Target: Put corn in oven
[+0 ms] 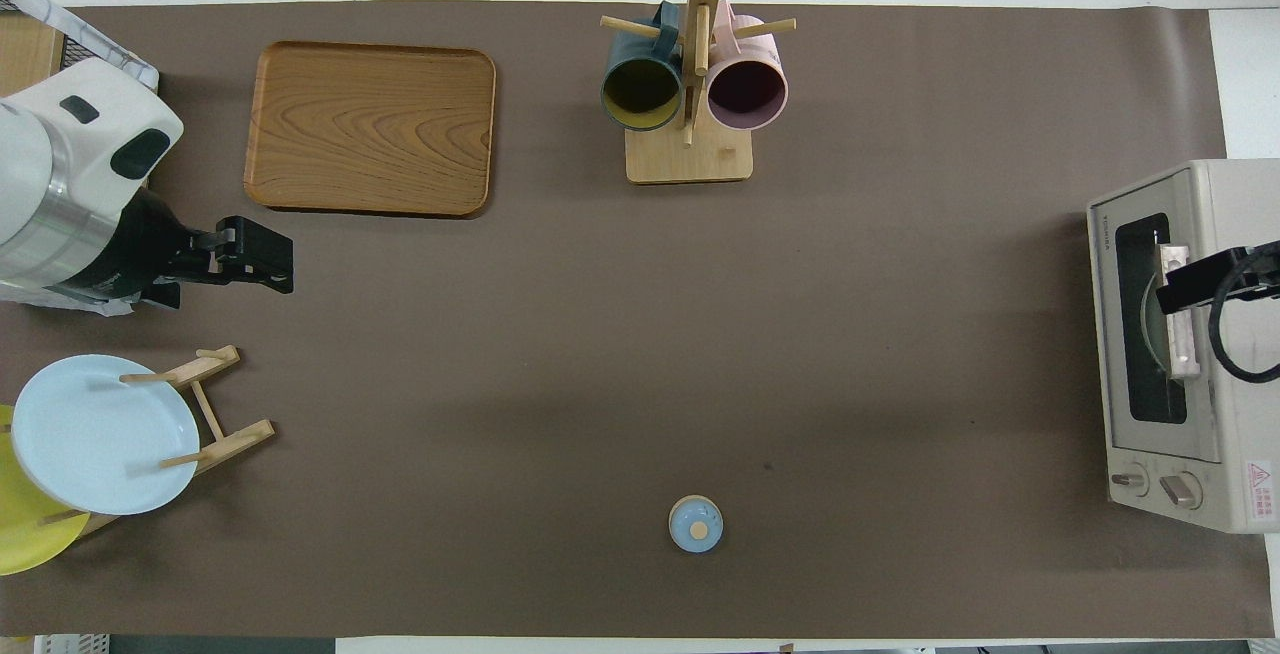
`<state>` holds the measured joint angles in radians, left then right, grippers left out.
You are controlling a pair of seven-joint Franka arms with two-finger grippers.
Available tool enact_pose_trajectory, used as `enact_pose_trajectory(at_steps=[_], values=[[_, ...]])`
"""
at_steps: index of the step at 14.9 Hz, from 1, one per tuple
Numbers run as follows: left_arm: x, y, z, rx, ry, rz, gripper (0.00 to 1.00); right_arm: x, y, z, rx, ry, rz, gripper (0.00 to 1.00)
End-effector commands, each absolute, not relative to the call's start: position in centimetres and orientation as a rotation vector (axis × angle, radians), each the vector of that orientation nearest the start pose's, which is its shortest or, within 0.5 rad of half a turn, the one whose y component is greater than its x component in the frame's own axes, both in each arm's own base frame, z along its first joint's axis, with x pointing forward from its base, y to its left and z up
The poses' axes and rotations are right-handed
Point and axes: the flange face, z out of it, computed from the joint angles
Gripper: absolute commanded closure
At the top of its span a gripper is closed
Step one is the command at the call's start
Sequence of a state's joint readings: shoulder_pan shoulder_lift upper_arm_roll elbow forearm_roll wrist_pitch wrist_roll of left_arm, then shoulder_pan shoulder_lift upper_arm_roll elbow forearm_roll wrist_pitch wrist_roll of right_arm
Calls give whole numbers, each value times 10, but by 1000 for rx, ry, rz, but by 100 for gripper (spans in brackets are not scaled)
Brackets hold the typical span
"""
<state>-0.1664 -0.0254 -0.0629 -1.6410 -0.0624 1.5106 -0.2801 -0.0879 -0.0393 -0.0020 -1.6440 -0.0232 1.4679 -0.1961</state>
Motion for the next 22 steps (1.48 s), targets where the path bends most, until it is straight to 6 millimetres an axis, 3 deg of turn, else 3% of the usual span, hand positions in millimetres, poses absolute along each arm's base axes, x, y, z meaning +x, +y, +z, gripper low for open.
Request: enact_pose_trajectory(at_steps=[1,3,5,12,15,22], values=[[516,-129,604,-3178,-82,184,0,531,-35,612,-3129,-105,198,0],[516,-129,604,-3179,-84,182,0,532,-24,615,-3136,-134,175,0],[516,-129,604,-3178,-84,184,0,531,-30,615,-3135,-117,174,0],[517,-128,605,-3179,-87,182,0,533,-22,628,-3148,-73,139,0],[517,-128,605,-3179,-87,182,0,536,-8,633,-3151,-111,122,0],[517,-128,604,-3178,-87,184,0,536,-16,634,-3144,-86,114,0]])
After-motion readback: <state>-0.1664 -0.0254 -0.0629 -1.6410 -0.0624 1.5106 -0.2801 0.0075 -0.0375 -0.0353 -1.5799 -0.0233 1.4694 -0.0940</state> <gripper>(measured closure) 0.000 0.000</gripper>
